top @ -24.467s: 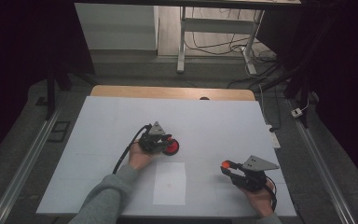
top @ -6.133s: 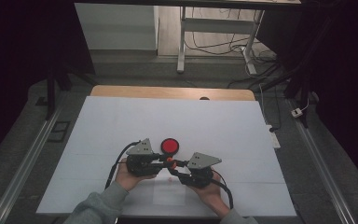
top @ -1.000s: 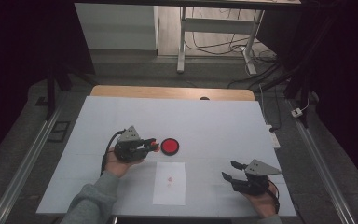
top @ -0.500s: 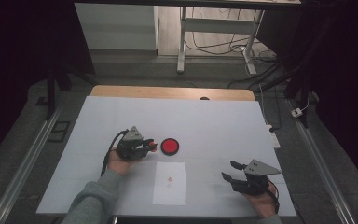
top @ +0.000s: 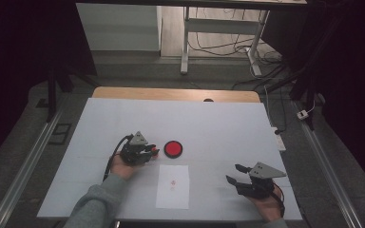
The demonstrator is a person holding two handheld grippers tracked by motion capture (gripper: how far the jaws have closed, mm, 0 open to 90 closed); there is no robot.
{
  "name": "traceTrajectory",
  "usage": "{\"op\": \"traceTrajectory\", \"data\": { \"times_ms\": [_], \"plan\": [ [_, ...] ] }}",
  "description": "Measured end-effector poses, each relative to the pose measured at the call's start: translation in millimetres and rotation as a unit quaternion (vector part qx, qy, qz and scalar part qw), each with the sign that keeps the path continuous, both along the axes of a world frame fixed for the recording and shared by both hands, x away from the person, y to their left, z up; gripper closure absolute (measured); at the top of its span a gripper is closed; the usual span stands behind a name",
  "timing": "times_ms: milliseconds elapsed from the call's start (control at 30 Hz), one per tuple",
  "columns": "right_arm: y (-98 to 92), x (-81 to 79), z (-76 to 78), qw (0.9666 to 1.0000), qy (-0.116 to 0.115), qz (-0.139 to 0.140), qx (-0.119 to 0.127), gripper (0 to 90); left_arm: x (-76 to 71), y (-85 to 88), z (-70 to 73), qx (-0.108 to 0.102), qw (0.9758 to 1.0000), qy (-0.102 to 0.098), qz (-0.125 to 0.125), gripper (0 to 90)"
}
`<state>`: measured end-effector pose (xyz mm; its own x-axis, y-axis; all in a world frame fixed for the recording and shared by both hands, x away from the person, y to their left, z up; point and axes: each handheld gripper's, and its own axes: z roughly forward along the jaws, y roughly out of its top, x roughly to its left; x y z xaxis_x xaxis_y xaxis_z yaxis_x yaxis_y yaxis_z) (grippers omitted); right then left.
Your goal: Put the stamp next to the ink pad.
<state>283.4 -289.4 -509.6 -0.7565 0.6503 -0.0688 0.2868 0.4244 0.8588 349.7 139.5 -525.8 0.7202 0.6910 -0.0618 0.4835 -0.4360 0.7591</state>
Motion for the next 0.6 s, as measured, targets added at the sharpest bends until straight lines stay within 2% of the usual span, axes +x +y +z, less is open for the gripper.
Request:
{"op": "traceTrajectory", "data": {
  "times_ms": [300, 600],
  "plan": [
    [-0.4, 0.5, -0.5, 1.0000, 0.002, 0.002, 0.004, 41.4, -0.1, -3.5, -6.8, 0.017, 0.9998, 0.004, -0.004, 72.1],
    [-0.3, 0.5, -0.3, 1.0000, 0.002, 0.002, 0.004, 41.3, -1.6, -3.1, -7.6, 0.015, 0.9999, 0.002, -0.003, 71.9]
  ]
}}
